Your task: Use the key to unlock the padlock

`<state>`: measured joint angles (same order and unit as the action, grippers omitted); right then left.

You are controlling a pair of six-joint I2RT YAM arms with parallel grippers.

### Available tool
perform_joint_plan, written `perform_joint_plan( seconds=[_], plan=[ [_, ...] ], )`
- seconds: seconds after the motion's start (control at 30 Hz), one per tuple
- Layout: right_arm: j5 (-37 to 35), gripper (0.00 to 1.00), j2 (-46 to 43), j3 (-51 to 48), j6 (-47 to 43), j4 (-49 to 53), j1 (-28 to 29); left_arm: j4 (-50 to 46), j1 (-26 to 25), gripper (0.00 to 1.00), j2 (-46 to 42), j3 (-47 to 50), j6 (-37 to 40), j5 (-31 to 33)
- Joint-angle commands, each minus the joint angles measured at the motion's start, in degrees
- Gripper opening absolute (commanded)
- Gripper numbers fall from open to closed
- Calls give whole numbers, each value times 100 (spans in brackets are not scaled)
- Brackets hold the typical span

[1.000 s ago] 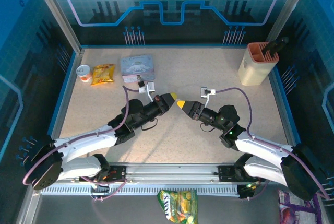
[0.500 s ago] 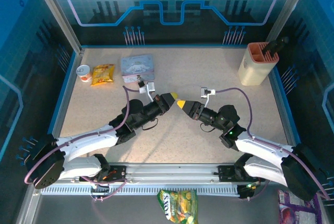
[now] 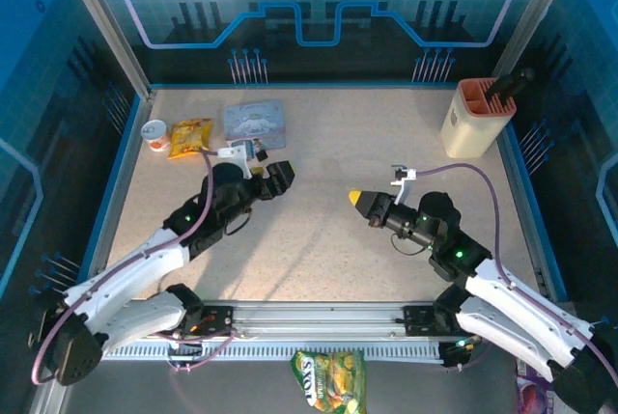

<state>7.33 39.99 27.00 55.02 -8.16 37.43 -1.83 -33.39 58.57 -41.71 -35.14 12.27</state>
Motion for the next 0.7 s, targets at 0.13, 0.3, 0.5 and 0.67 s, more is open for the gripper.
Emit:
perform_joint_plan(
  seconds=[0.13,0.3,0.5,0.67],
  plan=[
    [-275,0,-396,-51,-412,838,63,-1215,834,82,1705,-781,1337,267],
    [-227,0,-632,-214,-355,805,89,-473,1439,78,2590,-885,1220,-231],
    [-268,0,-947,-268,-420,1052,98,-285,1718,73,3723,-1554,1159,-328],
    [-260,0,-1036,-329,-455,1117,98,-667,1739,73,4518,-2412,1243,-85]
  ],
)
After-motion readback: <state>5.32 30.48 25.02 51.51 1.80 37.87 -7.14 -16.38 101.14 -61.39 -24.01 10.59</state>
